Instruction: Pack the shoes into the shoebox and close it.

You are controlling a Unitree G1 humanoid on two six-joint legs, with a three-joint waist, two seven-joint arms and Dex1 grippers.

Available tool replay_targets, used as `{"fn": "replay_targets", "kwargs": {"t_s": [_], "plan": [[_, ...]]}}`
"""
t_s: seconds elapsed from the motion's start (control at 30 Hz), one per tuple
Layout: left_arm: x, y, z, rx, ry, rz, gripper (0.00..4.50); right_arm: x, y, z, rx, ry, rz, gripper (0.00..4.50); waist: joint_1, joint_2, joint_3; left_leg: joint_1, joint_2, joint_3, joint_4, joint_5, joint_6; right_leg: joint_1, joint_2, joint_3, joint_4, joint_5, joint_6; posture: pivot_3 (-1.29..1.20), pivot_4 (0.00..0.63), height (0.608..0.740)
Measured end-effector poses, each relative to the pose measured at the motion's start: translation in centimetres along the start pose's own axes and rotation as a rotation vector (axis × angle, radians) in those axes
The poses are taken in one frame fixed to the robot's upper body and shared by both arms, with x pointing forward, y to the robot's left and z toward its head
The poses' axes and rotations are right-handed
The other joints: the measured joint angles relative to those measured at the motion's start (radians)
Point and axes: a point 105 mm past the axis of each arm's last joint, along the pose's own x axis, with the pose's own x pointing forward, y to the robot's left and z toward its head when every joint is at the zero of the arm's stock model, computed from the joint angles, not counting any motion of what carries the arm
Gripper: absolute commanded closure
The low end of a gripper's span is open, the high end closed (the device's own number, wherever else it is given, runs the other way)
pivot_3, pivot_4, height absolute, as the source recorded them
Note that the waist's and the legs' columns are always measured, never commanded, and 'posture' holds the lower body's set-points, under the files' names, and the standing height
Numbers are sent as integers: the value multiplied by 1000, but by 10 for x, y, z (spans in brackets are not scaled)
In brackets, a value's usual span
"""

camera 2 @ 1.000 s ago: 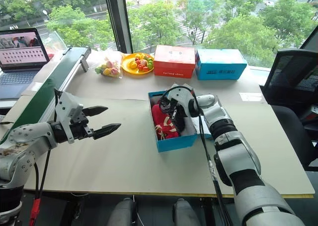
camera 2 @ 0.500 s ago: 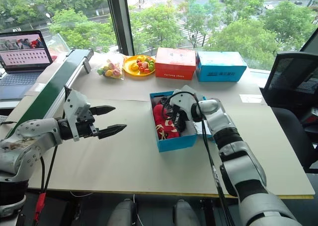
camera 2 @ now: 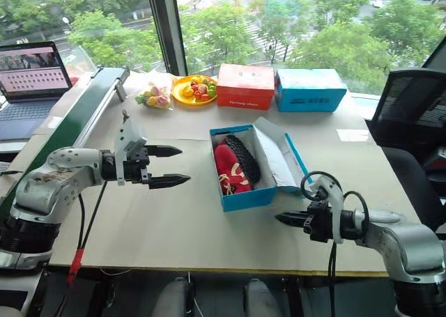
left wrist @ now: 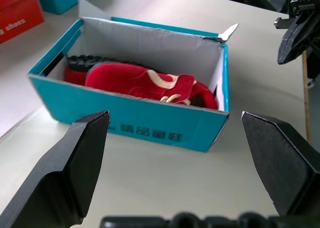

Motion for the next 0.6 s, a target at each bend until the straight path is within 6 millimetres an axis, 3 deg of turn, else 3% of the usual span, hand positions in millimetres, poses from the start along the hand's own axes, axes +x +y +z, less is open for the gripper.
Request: {"fn": "replay_targets", "kwargs": {"t_s": [0.3,0.43,0.6], "plan": [[0,4,0,5,15,-6,0,31,-65,-43,176,-102,-255,4460,-10,0,0,-3,-1,1,-2,0,1,-3,0,2,0,0,0,0,150,740],[0,3,2,13,11,-9,0,43,-95,-28,196,-261,-344,4460,-23,-2,-1,-1,-1,1,-1,0,0,-1,0,3,-1,1,1,0,150,740],[-5,3,-1,13,22,4,0,35,-125,-10,300,-490,-432,4460,-17,-2,-1,11,-1,1,-1,0,0,13,0,2,-4,1,2,0,150,740]]}}
